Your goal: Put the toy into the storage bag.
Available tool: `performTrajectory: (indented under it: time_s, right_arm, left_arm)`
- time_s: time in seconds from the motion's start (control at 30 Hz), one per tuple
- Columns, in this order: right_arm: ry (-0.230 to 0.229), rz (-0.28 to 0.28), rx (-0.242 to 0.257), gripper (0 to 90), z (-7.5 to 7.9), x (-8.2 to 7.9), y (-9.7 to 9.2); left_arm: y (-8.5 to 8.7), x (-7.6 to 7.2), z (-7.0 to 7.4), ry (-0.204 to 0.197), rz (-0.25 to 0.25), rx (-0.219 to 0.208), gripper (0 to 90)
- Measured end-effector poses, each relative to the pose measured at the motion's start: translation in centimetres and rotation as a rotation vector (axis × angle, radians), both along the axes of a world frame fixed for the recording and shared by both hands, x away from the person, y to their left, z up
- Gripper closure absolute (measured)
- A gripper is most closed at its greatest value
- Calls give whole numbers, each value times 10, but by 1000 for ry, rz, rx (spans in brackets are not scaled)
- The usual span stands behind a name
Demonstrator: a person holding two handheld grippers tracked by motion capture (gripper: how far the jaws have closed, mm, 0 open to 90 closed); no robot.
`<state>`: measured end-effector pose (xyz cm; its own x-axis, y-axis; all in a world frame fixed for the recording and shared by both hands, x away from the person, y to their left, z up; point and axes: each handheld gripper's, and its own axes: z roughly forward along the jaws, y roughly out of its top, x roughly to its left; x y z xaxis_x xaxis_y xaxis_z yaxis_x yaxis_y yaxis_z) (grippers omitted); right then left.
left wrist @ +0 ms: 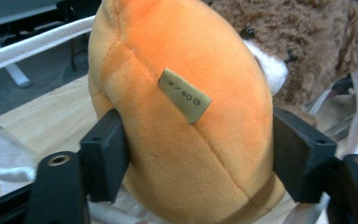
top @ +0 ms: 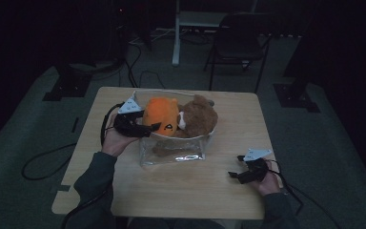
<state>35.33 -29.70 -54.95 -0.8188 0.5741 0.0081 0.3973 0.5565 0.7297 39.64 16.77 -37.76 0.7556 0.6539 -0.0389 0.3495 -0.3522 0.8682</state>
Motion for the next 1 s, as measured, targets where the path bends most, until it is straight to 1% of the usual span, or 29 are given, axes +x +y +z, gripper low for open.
performTrajectory:
  time_s: [0.07, 0.13, 0.3, 0.43, 0.53, 0.6, 0.7, 0.77, 0.9, 0.97, 1.0]
  right_arm:
    - [0, -1, -1, 146, 0, 0, 0]
    - [0, -1, 0, 146, 0, 0, 0]
    - [-1, 0, -3, 146, 0, 0, 0]
    - [-1, 1, -3, 147, 0, 0, 0]
    - [-1, 1, -2, 146, 0, 0, 0]
    - [-1, 1, -3, 146, 0, 0, 0]
    - [-2, 1, -4, 146, 0, 0, 0]
    - [-3, 1, -4, 146, 0, 0, 0]
    - [-1, 0, -3, 146, 0, 0, 0]
    - [-2, 0, -3, 146, 0, 0, 0]
    - [-2, 0, -2, 146, 0, 0, 0]
  left_arm:
    - [1, 2, 0, 11, -5, -26, 250]
    - [0, 4, 0, 22, -8, -42, 245]
    - [0, 8, 1, 45, -20, -67, 245]
    - [1, 10, 1, 51, -29, -78, 247]
    - [2, 10, 0, 52, -25, -91, 254]
    - [2, 9, 1, 43, -19, -83, 296]
    - [1, 5, 2, 30, 2, -56, 415]
    - [0, 3, 3, 24, 11, -32, 463]
    - [-2, -3, 7, 14, 18, 2, 480]
    - [-2, -3, 8, 14, 18, 6, 479]
    - [-5, -7, 10, 7, 16, 29, 479]
